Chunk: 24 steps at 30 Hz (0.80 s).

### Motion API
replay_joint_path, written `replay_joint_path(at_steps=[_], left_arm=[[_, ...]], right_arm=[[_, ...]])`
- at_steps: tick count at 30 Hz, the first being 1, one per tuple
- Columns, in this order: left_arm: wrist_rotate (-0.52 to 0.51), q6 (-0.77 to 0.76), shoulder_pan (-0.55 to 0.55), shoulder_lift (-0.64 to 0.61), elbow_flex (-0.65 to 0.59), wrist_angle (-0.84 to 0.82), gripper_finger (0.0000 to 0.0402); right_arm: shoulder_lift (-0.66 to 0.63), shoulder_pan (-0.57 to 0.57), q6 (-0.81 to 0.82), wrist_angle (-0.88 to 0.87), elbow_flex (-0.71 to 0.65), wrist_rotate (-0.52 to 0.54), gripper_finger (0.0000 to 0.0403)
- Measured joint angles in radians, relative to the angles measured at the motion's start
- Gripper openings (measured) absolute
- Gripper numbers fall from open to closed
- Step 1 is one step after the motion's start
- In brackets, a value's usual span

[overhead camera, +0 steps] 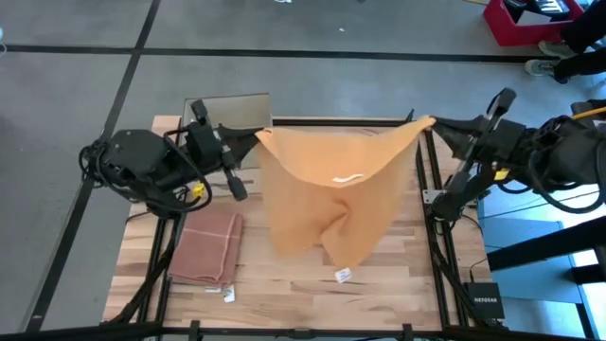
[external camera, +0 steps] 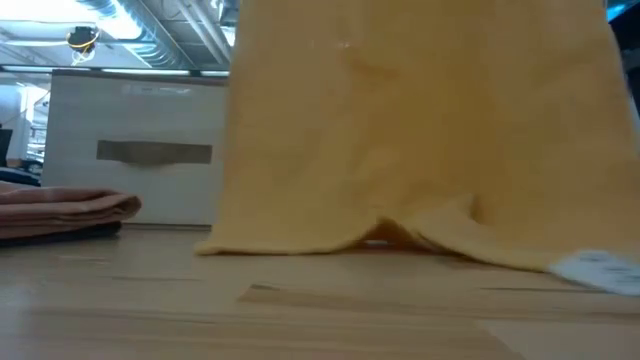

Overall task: Fold towel
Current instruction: Fold the yellow towel

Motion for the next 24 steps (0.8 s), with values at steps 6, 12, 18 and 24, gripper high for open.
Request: replay_joint_path(at_steps=[6,12,18,24], left_arm=[[-0.187,0.085,-0.003,-0.005,0.0,-0.008,0.0011],[-0.26,0.079,-0.002,-0.005,0.0,-0.076,0.0011],[-0.26,-0.096,-0.009,-0.005,0.0,-0.275,0.0011],[-0.225,-0.325,-0.008,-0.005,0.0,-0.523,0.0011]], right_arm=[[-0.019,0.0,0.018,-0.029,0.0,0.036,0.0002],[-0.015,0.0,0.187,-0.189,-0.001,-0.036,0.0002],[-0.001,0.0,0.449,-0.425,0.0,-0.141,0.0003],[-0.004,0.0,0.539,-0.442,-0.082,-0.226,0.0002]])
